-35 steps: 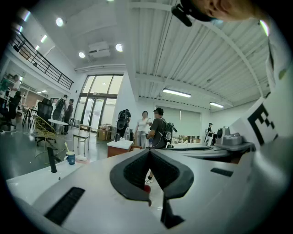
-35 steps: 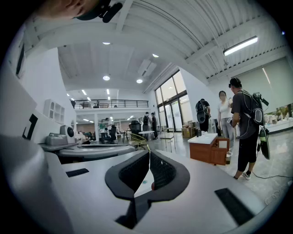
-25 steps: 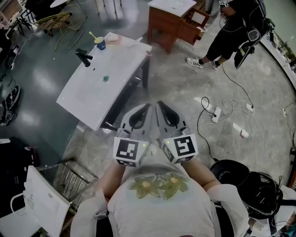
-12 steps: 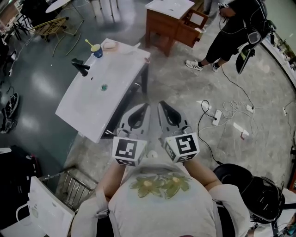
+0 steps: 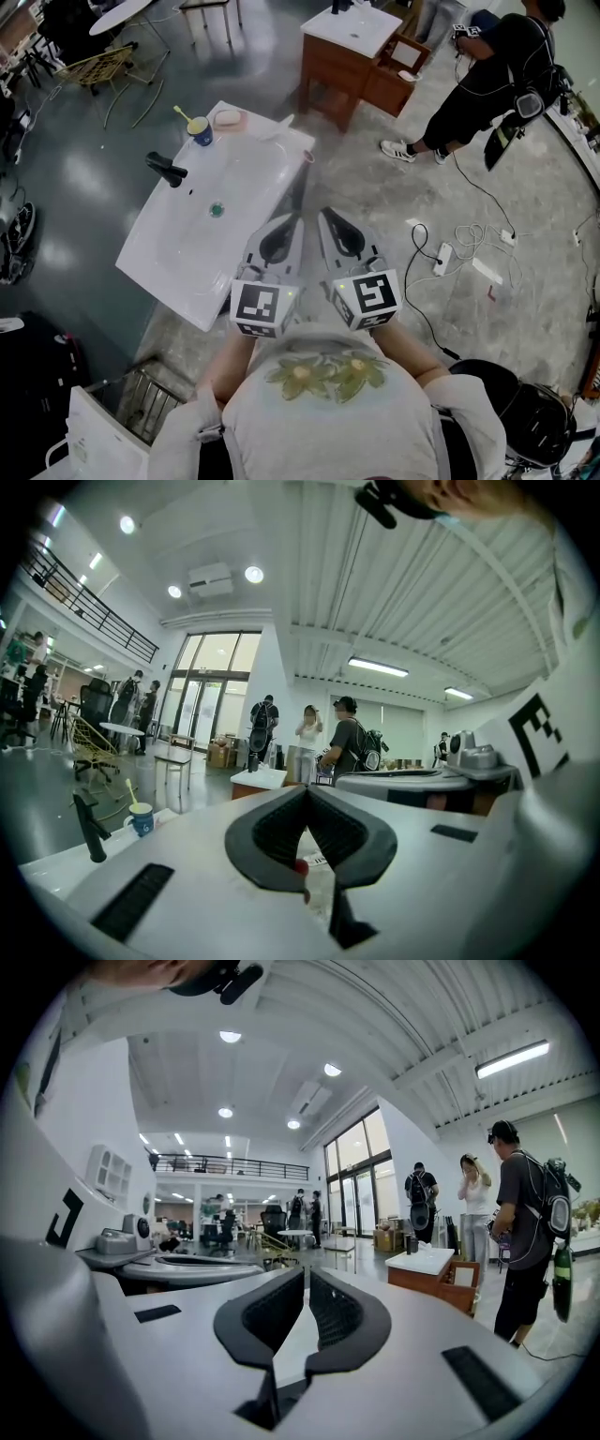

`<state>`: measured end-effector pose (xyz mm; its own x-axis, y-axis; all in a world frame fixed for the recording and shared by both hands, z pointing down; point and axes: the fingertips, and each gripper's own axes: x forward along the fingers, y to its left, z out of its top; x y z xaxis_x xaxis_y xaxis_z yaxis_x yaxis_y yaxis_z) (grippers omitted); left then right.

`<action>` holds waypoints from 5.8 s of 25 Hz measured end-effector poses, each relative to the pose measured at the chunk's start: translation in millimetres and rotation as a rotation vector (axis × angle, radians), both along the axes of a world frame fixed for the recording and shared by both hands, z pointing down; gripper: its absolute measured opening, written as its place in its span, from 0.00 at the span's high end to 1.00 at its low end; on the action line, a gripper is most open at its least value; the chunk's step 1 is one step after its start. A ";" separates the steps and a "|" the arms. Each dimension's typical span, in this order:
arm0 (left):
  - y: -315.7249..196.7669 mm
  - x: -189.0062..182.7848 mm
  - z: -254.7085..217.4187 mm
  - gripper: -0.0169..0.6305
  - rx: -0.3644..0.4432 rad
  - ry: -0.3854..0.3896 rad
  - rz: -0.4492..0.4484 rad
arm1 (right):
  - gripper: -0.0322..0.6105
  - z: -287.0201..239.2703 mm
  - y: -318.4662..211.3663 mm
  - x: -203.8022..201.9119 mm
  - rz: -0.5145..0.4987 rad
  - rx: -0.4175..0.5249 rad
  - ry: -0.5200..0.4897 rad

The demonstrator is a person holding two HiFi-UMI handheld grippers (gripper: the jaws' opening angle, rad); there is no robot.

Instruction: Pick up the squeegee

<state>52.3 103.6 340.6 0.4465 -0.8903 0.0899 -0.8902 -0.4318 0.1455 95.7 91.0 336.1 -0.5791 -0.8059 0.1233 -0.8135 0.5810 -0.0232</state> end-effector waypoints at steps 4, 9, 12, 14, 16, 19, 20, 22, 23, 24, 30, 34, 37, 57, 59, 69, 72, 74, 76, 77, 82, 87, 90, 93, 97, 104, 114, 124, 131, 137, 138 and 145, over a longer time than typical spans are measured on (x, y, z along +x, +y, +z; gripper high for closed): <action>-29.1 -10.2 0.9 0.96 -0.010 0.001 0.000 | 0.91 7.4 -28.2 -12.7 -0.017 -0.036 0.013; -59.6 -35.2 11.7 0.96 -0.019 0.000 0.008 | 0.91 18.8 -59.7 -39.9 -0.018 -0.041 0.036; -71.2 -46.9 14.1 0.96 -0.021 -0.002 0.017 | 0.91 23.7 -71.6 -49.0 -0.008 -0.048 0.046; -78.0 -51.8 15.1 0.96 -0.023 -0.005 0.025 | 0.91 26.5 -77.7 -51.8 0.000 -0.056 0.053; -84.7 -54.6 17.3 0.96 -0.028 -0.006 0.031 | 0.91 30.7 -83.1 -54.3 -0.001 -0.069 0.063; -91.8 -55.5 22.5 0.96 -0.043 -0.001 0.034 | 0.91 38.7 -89.8 -57.2 -0.007 -0.096 0.084; -93.8 -55.7 24.6 0.96 -0.049 0.001 0.035 | 0.91 41.6 -92.7 -57.7 -0.005 -0.108 0.090; -98.2 -56.7 29.2 0.96 -0.060 0.003 0.035 | 0.91 48.0 -99.2 -58.8 0.000 -0.132 0.104; -100.6 -57.5 31.6 0.96 -0.065 0.003 0.033 | 0.90 51.2 -102.4 -59.5 0.000 -0.142 0.112; -103.1 -58.3 33.8 0.96 -0.071 0.004 0.031 | 0.90 54.1 -105.6 -60.1 -0.001 -0.151 0.120; -125.2 -65.5 46.9 0.96 -0.098 -0.001 0.018 | 0.90 66.4 -131.5 -63.6 0.002 -0.161 0.161; -145.5 -70.7 53.9 0.96 -0.106 -0.016 0.007 | 0.90 77.0 -153.8 -65.2 -0.003 -0.187 0.184; -158.1 -71.5 57.4 0.96 -0.110 -0.029 0.009 | 0.90 82.7 -168.8 -65.5 -0.002 -0.201 0.194; -212.6 -78.1 101.1 0.96 -0.198 -0.017 -0.011 | 0.75 143.2 -234.8 -77.9 -0.079 -0.298 0.274; -216.4 -79.7 105.6 0.96 -0.205 -0.023 -0.015 | 0.75 150.6 -239.5 -77.6 -0.085 -0.308 0.286; -230.4 -85.8 129.9 0.96 -0.241 -0.032 -0.011 | 0.74 198.2 -253.3 -84.7 -0.143 -0.379 0.356; -236.7 -86.6 137.0 0.96 -0.253 -0.031 -0.009 | 0.74 205.0 -259.8 -85.3 -0.147 -0.380 0.373; -240.2 -85.7 141.8 0.96 -0.262 -0.030 -0.004 | 0.74 210.8 -264.4 -83.5 -0.144 -0.382 0.388; -242.2 -85.1 146.8 0.96 -0.271 -0.030 0.002 | 0.74 216.4 -267.8 -82.5 -0.141 -0.392 0.395; -243.3 -85.2 149.2 0.96 -0.276 -0.030 0.005 | 0.74 218.6 -269.6 -82.7 -0.140 -0.397 0.398; -252.1 -85.2 159.6 0.96 -0.298 -0.031 0.009 | 0.74 231.9 -282.1 -81.7 -0.148 -0.420 0.419; -257.8 -88.6 171.5 0.96 -0.325 -0.029 0.003 | 0.74 251.0 -291.1 -83.1 -0.158 -0.449 0.443; -259.6 -90.7 178.8 0.96 -0.342 -0.032 -0.004 | 0.74 261.8 -295.8 -83.0 -0.161 -0.458 0.460; -261.6 -92.0 184.6 0.96 -0.358 -0.035 -0.009 | 0.74 270.2 -300.6 -81.4 -0.160 -0.465 0.481; -264.5 -94.7 191.5 0.96 -0.374 -0.037 -0.007 | 0.74 277.7 -305.0 -82.5 -0.171 -0.465 0.506; -270.3 -94.8 205.1 0.96 -0.396 -0.061 -0.006 | 0.74 293.1 -311.6 -81.4 -0.180 -0.479 0.531; -272.3 -95.2 213.8 0.96 -0.420 -0.065 -0.008 | 0.74 306.4 -319.1 -83.2 -0.187 -0.479 0.542; -269.3 -90.6 208.4 0.96 -0.410 -0.064 0.003 | 0.74 314.1 -322.0 -84.1 -0.187 -0.491 0.552; -268.8 -91.4 201.6 0.96 -0.393 -0.070 0.000 | 0.78 315.1 -321.5 -83.9 -0.200 -0.497 0.560; -262.4 -95.9 194.7 0.96 -0.382 -0.073 -0.002 | 0.79 308.5 -317.8 -86.6 -0.206 -0.491 0.555; -261.6 -96.9 193.9 0.96 -0.380 -0.072 -0.003 | 0.79 307.0 -317.2 -87.5 -0.206 -0.489 0.554; -260.8 -97.8 184.7 0.96 -0.353 -0.060 -0.016 | 0.79 285.8 -315.0 -92.4 -0.216 -0.453 0.539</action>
<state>-45.5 -157.3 525.3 0.4169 -0.8065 0.4193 -0.9081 -0.3498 0.2301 3.3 -224.0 621.9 -0.4843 -0.4837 0.7291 -0.6486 0.7577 0.0719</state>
